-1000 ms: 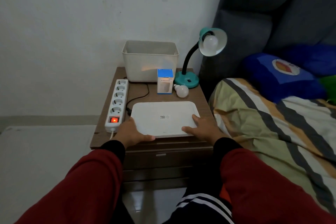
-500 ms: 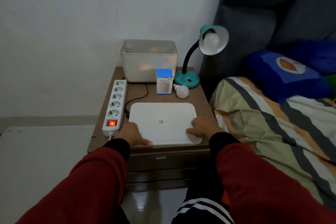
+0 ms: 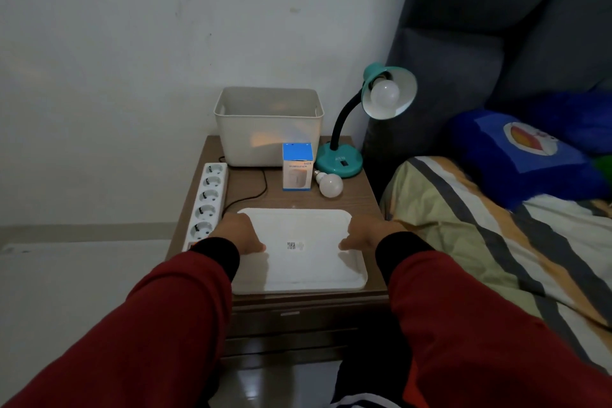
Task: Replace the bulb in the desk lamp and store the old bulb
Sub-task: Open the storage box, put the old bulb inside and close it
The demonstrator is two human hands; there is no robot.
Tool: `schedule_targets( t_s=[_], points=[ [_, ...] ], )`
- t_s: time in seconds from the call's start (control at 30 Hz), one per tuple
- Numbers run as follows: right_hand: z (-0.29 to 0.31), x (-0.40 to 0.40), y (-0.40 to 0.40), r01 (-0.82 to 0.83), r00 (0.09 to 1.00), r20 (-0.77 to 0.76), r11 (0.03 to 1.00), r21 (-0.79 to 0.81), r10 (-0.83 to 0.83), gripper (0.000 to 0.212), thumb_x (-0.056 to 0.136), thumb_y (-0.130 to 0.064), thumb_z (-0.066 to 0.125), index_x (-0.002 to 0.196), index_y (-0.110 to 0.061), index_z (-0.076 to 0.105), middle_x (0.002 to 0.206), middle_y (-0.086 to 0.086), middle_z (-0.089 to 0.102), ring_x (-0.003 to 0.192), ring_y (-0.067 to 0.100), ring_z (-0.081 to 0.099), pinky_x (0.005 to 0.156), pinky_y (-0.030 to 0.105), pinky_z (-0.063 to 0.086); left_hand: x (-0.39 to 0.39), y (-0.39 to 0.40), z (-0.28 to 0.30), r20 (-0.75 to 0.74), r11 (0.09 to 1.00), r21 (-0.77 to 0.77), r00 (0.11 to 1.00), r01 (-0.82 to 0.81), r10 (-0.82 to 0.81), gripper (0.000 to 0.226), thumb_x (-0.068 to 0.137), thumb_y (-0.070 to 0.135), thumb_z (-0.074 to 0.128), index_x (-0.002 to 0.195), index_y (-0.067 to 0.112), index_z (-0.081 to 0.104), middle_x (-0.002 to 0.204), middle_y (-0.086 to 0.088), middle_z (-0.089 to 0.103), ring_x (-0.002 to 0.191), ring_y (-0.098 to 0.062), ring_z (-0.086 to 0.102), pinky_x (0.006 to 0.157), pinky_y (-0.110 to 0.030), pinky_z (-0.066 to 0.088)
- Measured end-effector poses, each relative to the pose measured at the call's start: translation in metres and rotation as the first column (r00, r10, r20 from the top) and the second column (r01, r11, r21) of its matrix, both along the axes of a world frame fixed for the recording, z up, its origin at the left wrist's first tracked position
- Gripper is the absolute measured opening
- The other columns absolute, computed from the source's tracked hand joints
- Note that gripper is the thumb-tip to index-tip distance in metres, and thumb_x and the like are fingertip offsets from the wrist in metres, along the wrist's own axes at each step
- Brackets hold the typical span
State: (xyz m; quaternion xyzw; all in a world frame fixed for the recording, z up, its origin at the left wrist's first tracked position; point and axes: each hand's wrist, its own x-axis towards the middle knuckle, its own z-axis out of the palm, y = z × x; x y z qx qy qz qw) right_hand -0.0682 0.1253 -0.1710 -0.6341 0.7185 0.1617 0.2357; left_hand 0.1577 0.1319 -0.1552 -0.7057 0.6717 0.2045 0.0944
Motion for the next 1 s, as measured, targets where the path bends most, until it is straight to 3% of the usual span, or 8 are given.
schedule_targets(
  t_s=[0.2,0.33,0.43,0.5,0.63,0.8,0.87,1.0],
  points=[
    [0.014,-0.006,-0.031,0.032,0.998,0.063,0.997,-0.075,-0.027,0.058,0.084,-0.041,0.063,0.132,-0.011,0.049,0.138,0.008,0.051,0.125,0.026,0.049,0.106,0.037,0.041,-0.01,-0.035,0.029,0.037,0.994,-0.084,0.997,0.068,-0.065,0.054,0.09,0.042,0.053,0.124,0.0,0.053,0.131,-0.016,0.054,0.126,-0.026,0.047,0.099,-0.028,0.041],
    [0.022,-0.004,-0.056,0.026,0.996,0.084,0.983,-0.18,-0.011,0.05,0.085,-0.034,0.062,0.128,-0.011,0.051,0.133,0.009,0.054,0.122,0.027,0.051,0.103,0.033,0.041,-0.012,-0.066,0.039,0.057,0.989,-0.121,0.995,0.084,-0.077,0.043,0.087,0.031,0.06,0.116,0.0,0.058,0.123,-0.016,0.06,0.117,-0.028,0.055,0.092,-0.029,0.046],
    [0.027,-0.004,-0.075,0.059,0.983,0.185,0.956,-0.289,-0.005,0.045,0.089,-0.032,0.055,0.129,-0.013,0.053,0.135,0.01,0.053,0.124,0.028,0.049,0.105,0.033,0.038,-0.013,-0.086,0.043,0.09,0.986,-0.129,0.991,0.107,-0.096,0.043,0.09,0.033,0.056,0.117,0.0,0.056,0.123,-0.013,0.061,0.118,-0.026,0.054,0.095,-0.027,0.043],
    [0.023,-0.005,-0.087,0.09,0.974,0.225,0.936,-0.34,-0.012,0.053,0.087,-0.03,0.059,0.135,-0.015,0.047,0.136,0.014,0.05,0.125,0.029,0.047,0.106,0.036,0.038,-0.013,-0.102,0.042,0.095,0.987,-0.115,0.991,0.109,-0.098,0.045,0.089,0.036,0.056,0.116,0.0,0.057,0.123,-0.014,0.061,0.118,-0.026,0.054,0.095,-0.027,0.043],
    [0.004,-0.003,-0.108,0.228,0.911,0.406,0.904,-0.363,-0.067,0.077,0.081,-0.033,0.069,0.146,-0.023,0.03,0.148,0.015,0.035,0.137,0.029,0.035,0.112,0.035,0.029,-0.014,-0.124,0.035,0.109,0.985,-0.115,0.987,0.127,-0.115,0.043,0.09,0.037,0.052,0.115,0.003,0.059,0.124,-0.012,0.061,0.117,-0.025,0.055,0.097,-0.026,0.042],
    [-0.023,0.006,-0.115,0.398,0.792,0.591,0.864,-0.309,-0.153,0.089,0.072,-0.033,0.078,0.146,-0.027,0.029,0.147,0.012,0.034,0.135,0.026,0.034,0.111,0.034,0.03,-0.014,-0.146,0.018,0.105,0.99,-0.084,0.989,0.117,-0.108,0.042,0.092,0.036,0.049,0.116,0.004,0.058,0.125,-0.012,0.06,0.118,-0.024,0.054,0.099,-0.026,0.042],
    [-0.033,0.008,-0.116,0.452,0.754,0.626,0.848,-0.275,-0.199,0.09,0.07,-0.032,0.079,0.145,-0.028,0.031,0.146,0.012,0.037,0.134,0.026,0.035,0.11,0.035,0.031,-0.014,-0.152,0.012,0.11,0.991,-0.068,0.989,0.111,-0.103,0.041,0.092,0.035,0.048,0.115,0.004,0.058,0.125,-0.012,0.059,0.119,-0.024,0.053,0.099,-0.026,0.041],
    [-0.036,0.008,-0.117,0.474,0.766,0.604,0.828,-0.299,-0.22,0.074,0.076,-0.032,0.074,0.141,-0.021,0.041,0.139,0.009,0.051,0.126,0.024,0.047,0.103,0.028,0.035,-0.011,-0.158,0.003,0.086,0.998,-0.036,0.995,0.051,-0.048,0.044,0.088,0.036,0.054,0.115,0.001,0.057,0.124,-0.013,0.058,0.116,-0.024,0.054,0.095,-0.026,0.044]
  ],
)
